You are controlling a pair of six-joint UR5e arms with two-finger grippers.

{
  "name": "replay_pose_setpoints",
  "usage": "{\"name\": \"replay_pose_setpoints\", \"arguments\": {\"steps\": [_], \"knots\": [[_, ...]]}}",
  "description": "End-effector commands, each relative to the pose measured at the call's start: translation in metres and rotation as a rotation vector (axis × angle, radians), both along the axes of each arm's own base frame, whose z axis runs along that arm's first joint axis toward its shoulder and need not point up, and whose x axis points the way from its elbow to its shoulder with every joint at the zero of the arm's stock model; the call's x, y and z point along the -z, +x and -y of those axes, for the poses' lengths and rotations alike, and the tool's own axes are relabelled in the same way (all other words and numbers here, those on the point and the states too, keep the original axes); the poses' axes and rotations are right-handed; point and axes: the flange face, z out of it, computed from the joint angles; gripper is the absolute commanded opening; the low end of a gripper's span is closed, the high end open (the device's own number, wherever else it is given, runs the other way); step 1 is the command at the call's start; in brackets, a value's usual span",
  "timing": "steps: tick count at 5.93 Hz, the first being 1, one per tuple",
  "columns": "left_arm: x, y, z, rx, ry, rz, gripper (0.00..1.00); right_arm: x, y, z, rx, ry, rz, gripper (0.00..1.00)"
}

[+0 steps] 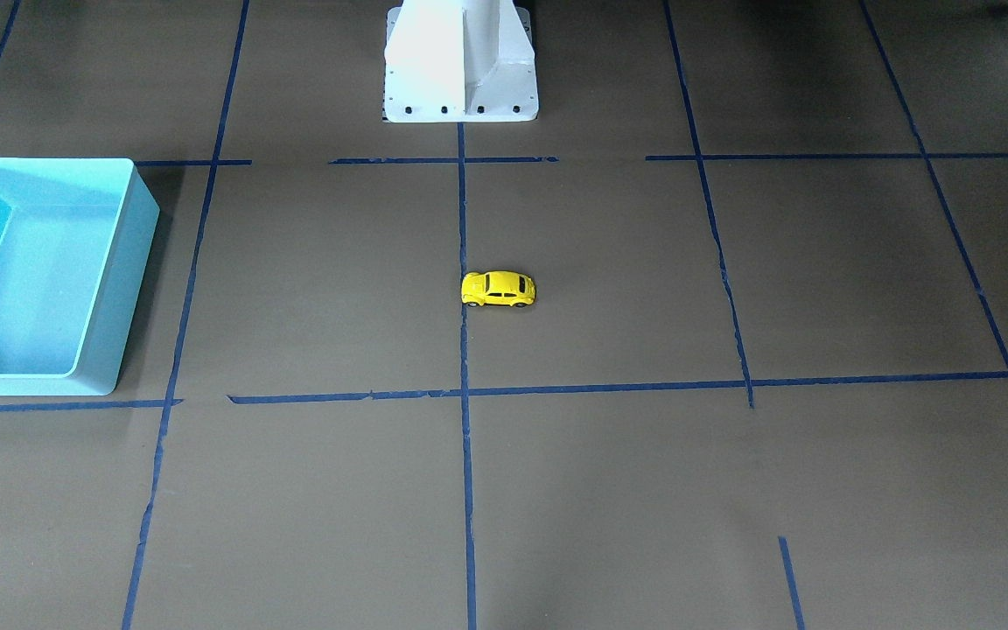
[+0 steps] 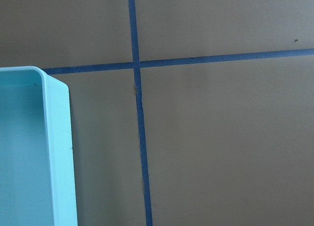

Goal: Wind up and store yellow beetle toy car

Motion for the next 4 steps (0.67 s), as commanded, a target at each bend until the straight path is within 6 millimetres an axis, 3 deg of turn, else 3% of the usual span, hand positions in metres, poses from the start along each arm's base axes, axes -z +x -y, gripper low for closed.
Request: {"name": "replay_pose_setpoints", "arguments": {"steps": [1,3,4], "knots": [[0.076,0.078,0.003,-0.147,0.160,-0.021,1.00,0.000,0.000,0.000,0.003,0.002,0.000,1.00],[0.151,0.145,0.018,-0.260,0.300,-0.058,1.00,-0.001,0.000,0.000,0.001,-0.002,0.003,1.00],[0.189,0.190,0.021,-0.331,0.367,-0.083,1.00,0.000,0.000,0.000,0.001,-0.001,0.005,1.00]]}}
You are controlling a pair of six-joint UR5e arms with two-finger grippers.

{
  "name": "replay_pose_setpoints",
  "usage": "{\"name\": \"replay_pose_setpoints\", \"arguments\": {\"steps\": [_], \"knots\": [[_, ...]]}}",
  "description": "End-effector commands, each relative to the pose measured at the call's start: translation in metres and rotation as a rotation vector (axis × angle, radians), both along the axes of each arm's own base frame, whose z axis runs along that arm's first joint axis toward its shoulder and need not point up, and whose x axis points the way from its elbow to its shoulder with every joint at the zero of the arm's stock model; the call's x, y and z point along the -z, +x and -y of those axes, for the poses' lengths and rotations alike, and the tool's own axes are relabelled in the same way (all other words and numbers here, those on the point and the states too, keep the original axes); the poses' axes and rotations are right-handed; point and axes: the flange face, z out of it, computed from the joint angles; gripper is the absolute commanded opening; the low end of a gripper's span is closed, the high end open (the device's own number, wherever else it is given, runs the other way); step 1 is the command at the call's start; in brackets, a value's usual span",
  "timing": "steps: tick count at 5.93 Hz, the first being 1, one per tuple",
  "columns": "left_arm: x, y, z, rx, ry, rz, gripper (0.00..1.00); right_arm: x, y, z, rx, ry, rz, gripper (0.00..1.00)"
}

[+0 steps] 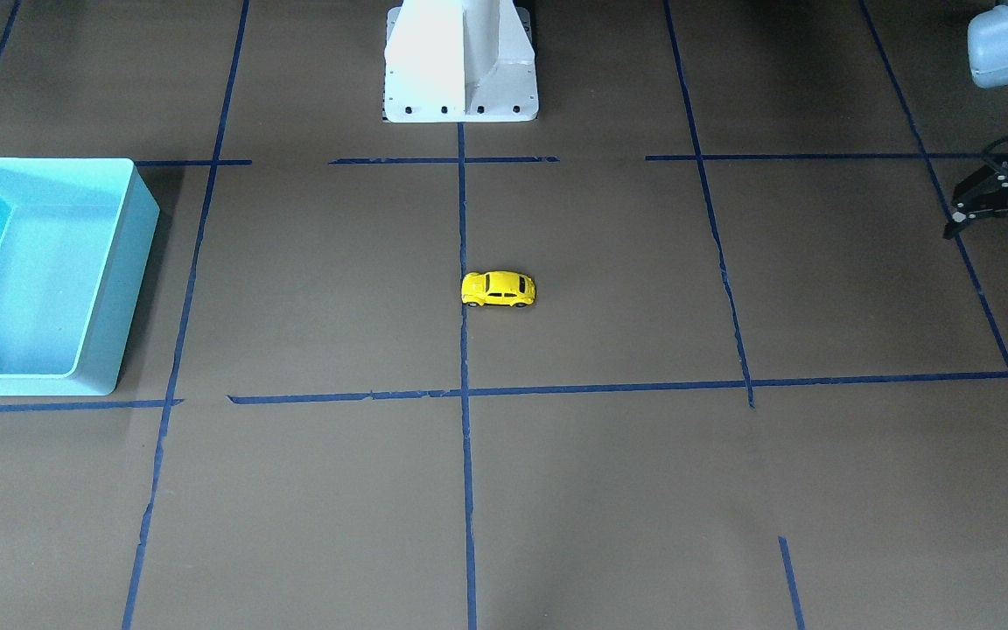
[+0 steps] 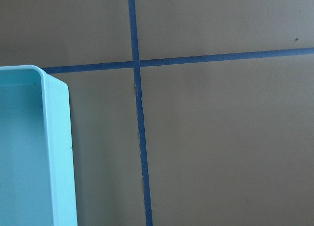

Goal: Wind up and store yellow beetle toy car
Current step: 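Move the left gripper over the yellow beetle toy car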

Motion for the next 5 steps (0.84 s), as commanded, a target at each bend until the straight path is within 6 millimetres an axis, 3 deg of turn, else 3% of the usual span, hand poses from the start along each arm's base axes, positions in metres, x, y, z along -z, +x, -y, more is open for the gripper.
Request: {"name": "replay_pose_setpoints", "arguments": {"steps": [1,3,4,5], "knots": [[0.076,0.083,-0.001,-0.138,0.138,-0.056,1.00,0.002,0.000,0.000,0.000,0.004,0.003,1.00],[0.150,0.207,-0.051,-0.353,0.341,-0.186,1.00,0.000,0.000,0.000,0.000,-0.001,0.002,1.00],[0.194,0.261,-0.065,-0.430,0.377,-0.227,1.00,0.000,0.000,0.000,-0.001,-0.002,0.003,1.00],[0.233,0.297,-0.074,-0.445,0.394,-0.186,1.00,-0.002,0.000,-0.002,0.000,-0.006,-0.001,1.00]]}}
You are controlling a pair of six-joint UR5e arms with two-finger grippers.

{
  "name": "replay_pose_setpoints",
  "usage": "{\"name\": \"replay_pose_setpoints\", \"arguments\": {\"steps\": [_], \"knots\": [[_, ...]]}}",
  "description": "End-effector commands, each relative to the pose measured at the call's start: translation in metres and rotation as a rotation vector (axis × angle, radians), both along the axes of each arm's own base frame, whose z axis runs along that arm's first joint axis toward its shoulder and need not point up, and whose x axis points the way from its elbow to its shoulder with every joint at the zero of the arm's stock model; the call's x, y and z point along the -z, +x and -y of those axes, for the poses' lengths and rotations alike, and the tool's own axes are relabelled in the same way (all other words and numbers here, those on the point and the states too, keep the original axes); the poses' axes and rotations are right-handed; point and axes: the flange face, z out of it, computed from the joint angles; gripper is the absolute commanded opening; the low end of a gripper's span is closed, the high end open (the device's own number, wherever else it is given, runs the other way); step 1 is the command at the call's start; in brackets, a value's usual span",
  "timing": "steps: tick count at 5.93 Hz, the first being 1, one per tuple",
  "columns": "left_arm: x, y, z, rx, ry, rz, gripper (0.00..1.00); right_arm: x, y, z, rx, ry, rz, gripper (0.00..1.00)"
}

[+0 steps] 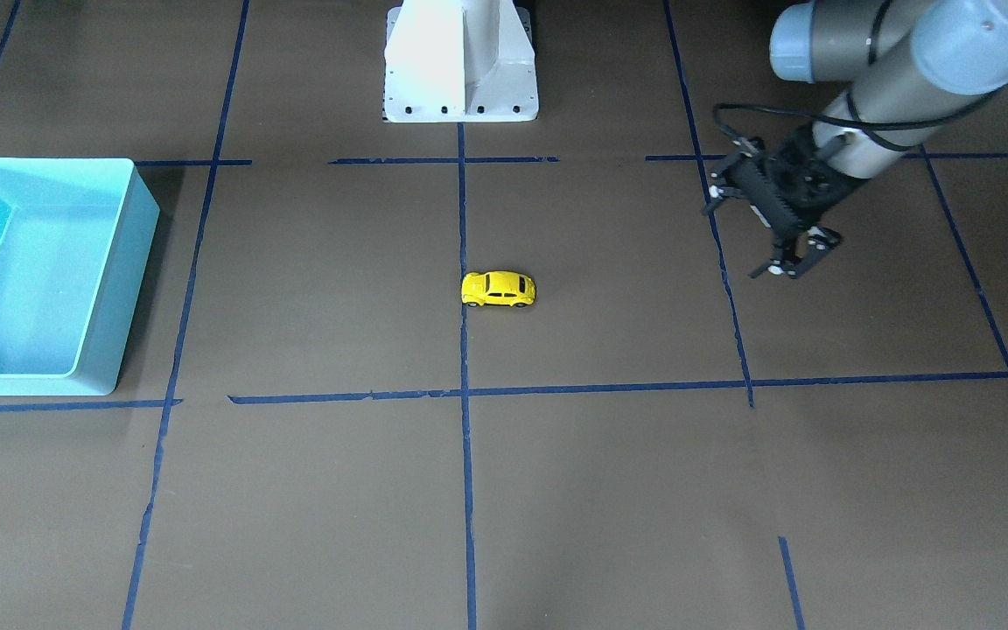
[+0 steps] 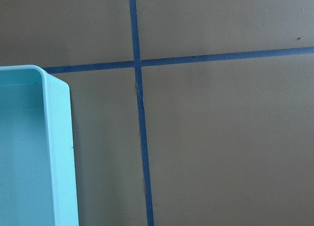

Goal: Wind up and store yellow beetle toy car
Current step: 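Move the left gripper over the yellow beetle toy car, then lower the left gripper down onto the roof of the yellow car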

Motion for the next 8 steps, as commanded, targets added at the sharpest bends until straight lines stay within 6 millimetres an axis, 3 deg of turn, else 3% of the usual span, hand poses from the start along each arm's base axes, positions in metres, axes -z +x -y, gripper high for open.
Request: {"name": "replay_pose_setpoints", "arguments": {"steps": [1,3,5,8], "knots": [[0.070,0.071,-0.034,-0.061,0.019,0.077,1.00,-0.002,0.000,-0.002,0.001,-0.003,-0.003,1.00],[0.086,0.087,-0.036,-0.095,0.046,0.080,1.00,-0.003,0.000,-0.003,0.001,-0.004,-0.003,1.00],[0.114,0.098,-0.027,-0.090,0.210,0.088,1.00,-0.004,0.000,-0.003,0.001,-0.006,-0.004,1.00],[0.084,0.151,-0.035,-0.148,0.383,0.203,1.00,0.000,0.000,-0.004,0.002,0.003,-0.006,1.00]]}}
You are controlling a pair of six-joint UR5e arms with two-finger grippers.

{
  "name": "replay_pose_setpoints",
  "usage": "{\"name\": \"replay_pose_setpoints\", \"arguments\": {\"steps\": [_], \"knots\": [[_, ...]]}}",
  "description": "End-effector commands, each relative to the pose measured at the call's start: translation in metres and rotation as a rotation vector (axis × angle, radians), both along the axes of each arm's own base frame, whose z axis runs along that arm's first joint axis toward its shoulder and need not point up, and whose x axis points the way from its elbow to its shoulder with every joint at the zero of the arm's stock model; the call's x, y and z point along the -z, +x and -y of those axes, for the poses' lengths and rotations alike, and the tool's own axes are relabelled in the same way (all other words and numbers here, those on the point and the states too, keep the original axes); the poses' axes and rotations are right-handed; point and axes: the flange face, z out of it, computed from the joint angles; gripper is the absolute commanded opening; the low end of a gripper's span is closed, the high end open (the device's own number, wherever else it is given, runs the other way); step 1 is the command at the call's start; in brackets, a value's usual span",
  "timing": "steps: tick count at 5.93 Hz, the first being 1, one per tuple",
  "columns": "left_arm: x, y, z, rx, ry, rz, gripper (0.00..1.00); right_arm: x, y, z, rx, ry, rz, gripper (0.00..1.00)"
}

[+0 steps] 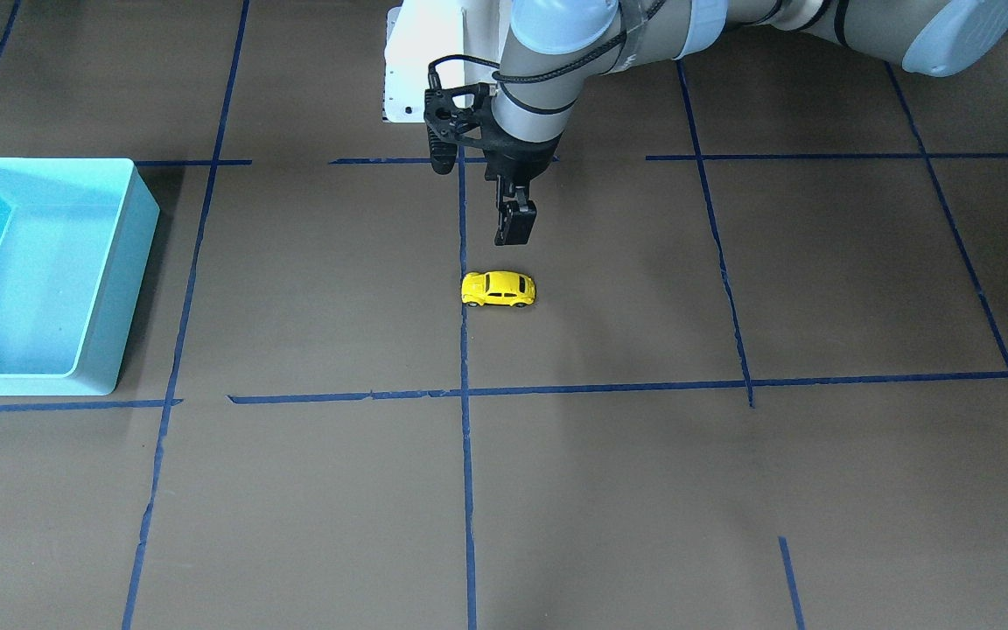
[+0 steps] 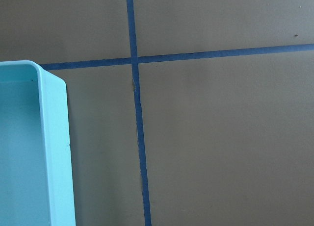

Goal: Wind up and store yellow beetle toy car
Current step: 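Lower the left gripper down onto the roof of the yellow car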

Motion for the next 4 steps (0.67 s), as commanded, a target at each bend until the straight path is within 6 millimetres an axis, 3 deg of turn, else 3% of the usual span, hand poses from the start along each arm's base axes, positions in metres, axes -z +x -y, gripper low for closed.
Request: {"name": "replay_pose_setpoints", "arguments": {"steps": [1,4], "knots": [[-0.028,0.031,0.006,-0.032,0.052,0.064,1.00,0.001,0.001,0.000,-0.002,0.002,-0.001,1.00],[-0.059,0.070,0.018,-0.004,0.106,0.065,1.00,0.001,0.000,-0.001,-0.002,0.001,0.000,1.00]]}}
